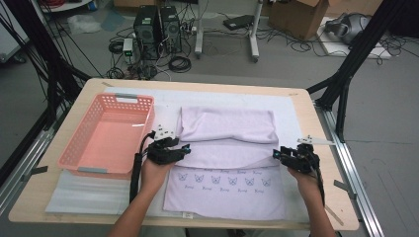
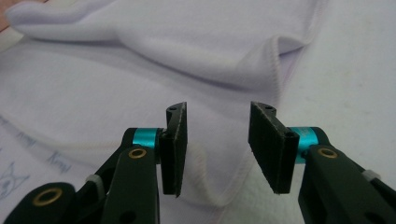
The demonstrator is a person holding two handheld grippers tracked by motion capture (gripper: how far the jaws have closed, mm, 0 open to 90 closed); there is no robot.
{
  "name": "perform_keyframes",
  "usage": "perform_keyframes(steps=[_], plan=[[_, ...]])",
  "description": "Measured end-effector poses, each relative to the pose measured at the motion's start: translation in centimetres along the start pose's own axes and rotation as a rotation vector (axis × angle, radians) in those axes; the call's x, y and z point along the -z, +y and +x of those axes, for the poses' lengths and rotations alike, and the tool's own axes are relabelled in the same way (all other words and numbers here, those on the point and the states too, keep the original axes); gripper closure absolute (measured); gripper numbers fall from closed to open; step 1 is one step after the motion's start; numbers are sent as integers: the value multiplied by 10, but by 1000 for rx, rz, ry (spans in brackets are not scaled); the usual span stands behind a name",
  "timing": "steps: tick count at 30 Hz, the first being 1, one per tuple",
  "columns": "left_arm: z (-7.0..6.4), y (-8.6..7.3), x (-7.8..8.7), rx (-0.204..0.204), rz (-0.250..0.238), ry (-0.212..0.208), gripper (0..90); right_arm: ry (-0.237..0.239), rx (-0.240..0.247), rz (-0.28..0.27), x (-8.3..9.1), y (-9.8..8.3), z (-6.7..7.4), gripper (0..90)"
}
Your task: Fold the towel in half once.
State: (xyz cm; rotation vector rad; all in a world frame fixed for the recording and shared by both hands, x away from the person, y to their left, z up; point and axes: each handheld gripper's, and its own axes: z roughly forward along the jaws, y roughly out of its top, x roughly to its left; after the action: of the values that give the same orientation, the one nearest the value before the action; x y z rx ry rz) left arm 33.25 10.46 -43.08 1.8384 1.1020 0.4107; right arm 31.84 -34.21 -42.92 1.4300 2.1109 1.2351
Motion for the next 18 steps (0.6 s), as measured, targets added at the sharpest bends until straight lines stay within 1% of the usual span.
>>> perform_keyframes(steps=[2,4,5,7,8,9,10,11,12,13,15,16,17,18], plan=[[1,-6,4,2,21,14,472,10,2,-11,4,-5,4,567],[4,-13,7,16,47,17,474,11,5,-12,6,-8,7,570],[4,-16,8,20,55,13,482,12,11,-4,6,-9,9,574],[5,-20,10,19,80,2,533,5,23,10,5,-10,11,576],[4,-22,10,14,105,5,605,-3,30,19,4,-10,12,579],[3,-24,12,3,100,10,655,-14,31,27,3,-11,12,599],[3,-25,13,12,99,13,694,-21,34,34,2,-12,12,611],[2,-26,14,7,102,14,742,-25,30,36,1,-13,12,612],[2,-27,14,-3,106,17,762,-23,28,40,0,-14,11,623],[0,-28,15,-22,107,24,827,-23,34,46,-2,-15,11,673],[-1,-31,16,-31,91,30,866,-8,55,59,-3,-17,14,820],[-1,-31,16,-35,88,29,882,-19,75,66,-2,-18,15,836],[-1,-32,17,-42,85,29,893,-27,79,70,-1,-19,17,842],[0,-33,18,-36,77,25,893,-26,81,67,1,-20,17,844]])
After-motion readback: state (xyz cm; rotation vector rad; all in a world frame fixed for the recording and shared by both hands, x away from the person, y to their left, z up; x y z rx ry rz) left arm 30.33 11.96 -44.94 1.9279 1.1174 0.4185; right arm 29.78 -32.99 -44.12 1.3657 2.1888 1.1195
